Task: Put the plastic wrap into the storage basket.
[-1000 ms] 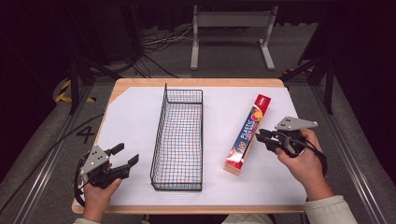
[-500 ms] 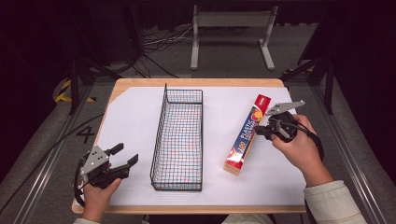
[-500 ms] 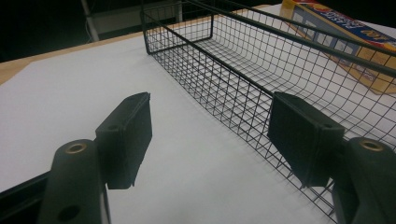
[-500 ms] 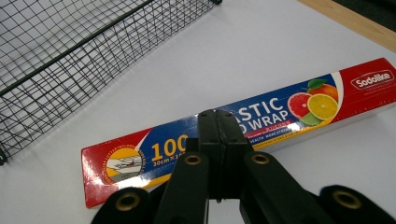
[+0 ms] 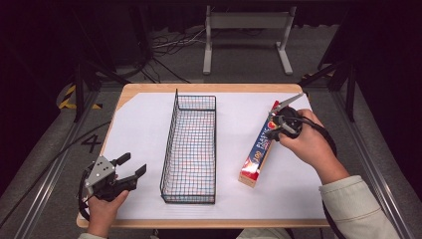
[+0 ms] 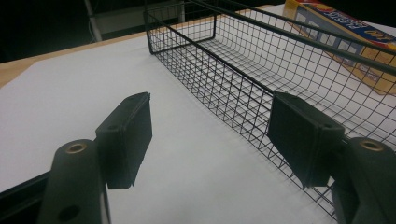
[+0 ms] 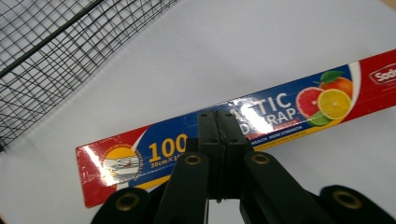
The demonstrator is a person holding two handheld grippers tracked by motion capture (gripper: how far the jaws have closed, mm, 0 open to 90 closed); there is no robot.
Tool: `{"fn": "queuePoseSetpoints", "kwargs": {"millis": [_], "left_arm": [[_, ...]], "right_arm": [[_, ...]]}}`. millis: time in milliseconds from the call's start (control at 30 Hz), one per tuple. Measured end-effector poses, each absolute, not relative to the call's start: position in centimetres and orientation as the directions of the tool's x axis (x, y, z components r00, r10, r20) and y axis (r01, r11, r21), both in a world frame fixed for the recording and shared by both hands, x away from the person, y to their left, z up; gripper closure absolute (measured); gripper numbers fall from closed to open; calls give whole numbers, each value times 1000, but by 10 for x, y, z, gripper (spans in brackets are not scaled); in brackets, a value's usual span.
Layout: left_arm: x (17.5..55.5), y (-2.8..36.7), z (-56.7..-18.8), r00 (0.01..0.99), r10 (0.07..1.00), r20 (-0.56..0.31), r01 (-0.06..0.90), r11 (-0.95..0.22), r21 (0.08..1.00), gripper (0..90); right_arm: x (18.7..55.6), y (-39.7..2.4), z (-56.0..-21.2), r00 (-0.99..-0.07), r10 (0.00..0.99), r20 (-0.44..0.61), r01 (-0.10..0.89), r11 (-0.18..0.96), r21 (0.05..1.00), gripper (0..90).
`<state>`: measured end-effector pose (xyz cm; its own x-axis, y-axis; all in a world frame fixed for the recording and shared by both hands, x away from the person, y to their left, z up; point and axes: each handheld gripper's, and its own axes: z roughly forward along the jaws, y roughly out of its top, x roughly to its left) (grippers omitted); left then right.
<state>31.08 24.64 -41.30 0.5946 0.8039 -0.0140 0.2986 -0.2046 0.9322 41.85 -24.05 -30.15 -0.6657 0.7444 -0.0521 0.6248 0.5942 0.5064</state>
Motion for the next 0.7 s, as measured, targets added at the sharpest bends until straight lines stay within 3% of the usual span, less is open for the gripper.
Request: {"fn": "queuePoseSetpoints", "kwargs": {"millis": [267, 700], "left_arm": [[311, 247, -413, 589, 808, -13, 300, -204, 932, 309], [311, 246, -414, 591, 806, -12, 302, -207, 930, 308]], "right_arm": [[427, -226, -307, -676, 735, -56, 641, 623, 448, 900], [436, -201, -331, -697, 716, -22, 638, 634, 437, 900]]}}
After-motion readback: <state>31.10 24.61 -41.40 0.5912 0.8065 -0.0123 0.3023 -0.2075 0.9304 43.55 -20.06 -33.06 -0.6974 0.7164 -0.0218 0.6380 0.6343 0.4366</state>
